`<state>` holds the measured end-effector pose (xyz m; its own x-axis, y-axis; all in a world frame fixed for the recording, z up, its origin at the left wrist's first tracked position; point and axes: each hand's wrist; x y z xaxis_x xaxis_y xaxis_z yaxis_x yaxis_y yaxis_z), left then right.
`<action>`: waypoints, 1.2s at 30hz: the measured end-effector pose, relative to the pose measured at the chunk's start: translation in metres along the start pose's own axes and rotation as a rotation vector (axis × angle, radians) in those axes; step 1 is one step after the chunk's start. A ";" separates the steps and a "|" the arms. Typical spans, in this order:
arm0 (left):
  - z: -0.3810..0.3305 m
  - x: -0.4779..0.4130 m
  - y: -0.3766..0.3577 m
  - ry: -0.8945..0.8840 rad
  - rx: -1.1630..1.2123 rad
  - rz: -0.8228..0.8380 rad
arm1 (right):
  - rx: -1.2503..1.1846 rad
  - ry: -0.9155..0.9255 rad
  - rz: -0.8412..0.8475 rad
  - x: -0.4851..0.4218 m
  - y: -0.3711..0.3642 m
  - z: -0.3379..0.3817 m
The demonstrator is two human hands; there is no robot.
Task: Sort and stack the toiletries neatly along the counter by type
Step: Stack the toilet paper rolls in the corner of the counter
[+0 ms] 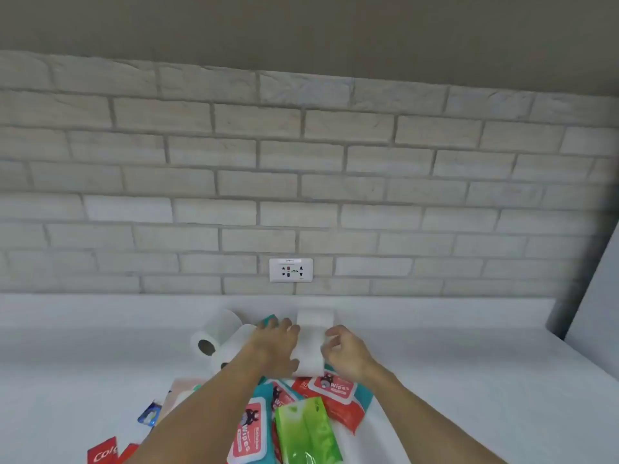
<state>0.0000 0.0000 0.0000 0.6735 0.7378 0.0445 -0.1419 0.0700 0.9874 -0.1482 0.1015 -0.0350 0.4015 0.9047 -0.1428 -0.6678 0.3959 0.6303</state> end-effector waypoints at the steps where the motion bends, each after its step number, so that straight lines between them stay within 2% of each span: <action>1: -0.002 -0.002 -0.003 0.003 -0.003 0.019 | -0.010 -0.022 -0.004 -0.001 -0.004 -0.002; 6: -0.006 -0.015 -0.016 -0.006 -0.013 0.029 | -0.035 -0.124 0.003 -0.006 -0.017 -0.013; 13: -0.008 -0.037 -0.026 -0.006 0.012 0.044 | -0.152 -0.157 -0.022 -0.012 -0.038 -0.024; 20: -0.009 -0.053 -0.038 -0.041 0.010 0.067 | -0.134 -0.160 -0.073 -0.021 -0.052 -0.034; 36: 0.005 -0.058 -0.062 -0.068 0.179 -0.071 | -0.177 -0.104 -0.187 -0.022 -0.059 -0.028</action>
<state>-0.0271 -0.0507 -0.0629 0.7256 0.6878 -0.0218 0.0349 -0.0051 0.9994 -0.1351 0.0623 -0.0904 0.5839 0.7961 -0.1593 -0.6718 0.5840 0.4557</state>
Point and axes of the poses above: each hand's wrist, its own x-axis away from the middle knuckle, its own y-axis out of the back of the hand, z = x × y, and after that the axes turned 14 degrees about y, right-handed
